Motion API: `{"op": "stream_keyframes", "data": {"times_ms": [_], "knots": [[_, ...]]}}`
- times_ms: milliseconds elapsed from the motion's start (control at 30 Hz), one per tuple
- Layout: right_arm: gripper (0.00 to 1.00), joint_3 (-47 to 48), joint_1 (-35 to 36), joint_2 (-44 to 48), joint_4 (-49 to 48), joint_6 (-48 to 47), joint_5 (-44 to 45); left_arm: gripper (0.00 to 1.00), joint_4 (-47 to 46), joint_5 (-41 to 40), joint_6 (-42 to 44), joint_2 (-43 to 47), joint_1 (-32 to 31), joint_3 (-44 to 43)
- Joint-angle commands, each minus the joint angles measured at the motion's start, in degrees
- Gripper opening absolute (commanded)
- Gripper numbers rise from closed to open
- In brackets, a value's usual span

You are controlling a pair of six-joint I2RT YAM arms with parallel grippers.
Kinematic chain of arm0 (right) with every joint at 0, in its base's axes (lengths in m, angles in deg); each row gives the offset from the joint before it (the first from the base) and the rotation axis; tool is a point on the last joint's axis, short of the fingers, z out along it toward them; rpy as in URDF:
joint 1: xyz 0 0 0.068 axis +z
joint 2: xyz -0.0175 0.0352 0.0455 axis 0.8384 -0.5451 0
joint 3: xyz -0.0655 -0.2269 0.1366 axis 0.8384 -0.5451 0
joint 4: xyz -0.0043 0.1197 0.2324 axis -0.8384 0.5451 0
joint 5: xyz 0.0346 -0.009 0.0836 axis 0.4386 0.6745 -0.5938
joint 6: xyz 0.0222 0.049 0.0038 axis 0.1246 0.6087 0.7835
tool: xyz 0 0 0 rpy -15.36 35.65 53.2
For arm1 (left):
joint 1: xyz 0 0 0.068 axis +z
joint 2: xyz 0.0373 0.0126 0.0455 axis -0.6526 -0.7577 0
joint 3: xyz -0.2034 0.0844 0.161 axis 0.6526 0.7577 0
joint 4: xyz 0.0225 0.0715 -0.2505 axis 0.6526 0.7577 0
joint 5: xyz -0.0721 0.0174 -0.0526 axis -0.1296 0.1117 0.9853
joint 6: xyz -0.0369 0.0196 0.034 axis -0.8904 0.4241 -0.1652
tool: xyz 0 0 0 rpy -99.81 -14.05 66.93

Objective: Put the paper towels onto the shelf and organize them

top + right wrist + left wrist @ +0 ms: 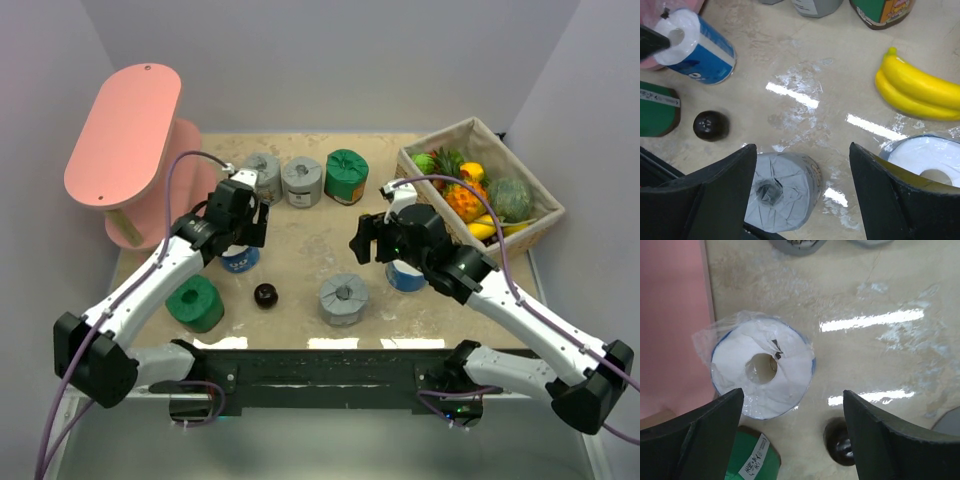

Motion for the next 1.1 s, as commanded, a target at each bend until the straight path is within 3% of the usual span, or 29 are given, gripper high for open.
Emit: {"op": "stream_keyframes", "data": {"times_ms": [0,567,667,900,1067], "knots": [[0.77,-0.85,-0.11,3.32,-4.21,-2.35,-3.67,0.83,1.14,-1.03,2.63,-4.23,-0.22,-1.50],[0.75,-3.67,-0.03,8.85,-6.93,-5.69,-5.17,0.70,-2.47,-3.58,5.27,-18.30,-0.22,-3.35],[0.75,-3.76,-0.03,9.38,-6.93,-6.22,-4.91,0.64,-2.74,-3.76,4.92,-19.27,-0.22,-2.20],[0.75,-3.85,-0.03,9.91,-7.02,-6.66,-4.64,0.30,-1.95,-4.28,3.95,-18.66,-0.22,-1.67],[0.75,-2.97,-0.03,9.65,-6.67,-6.75,-4.99,0.24,1.39,-4.72,3.25,-14.89,-0.31,-6.15]]}}
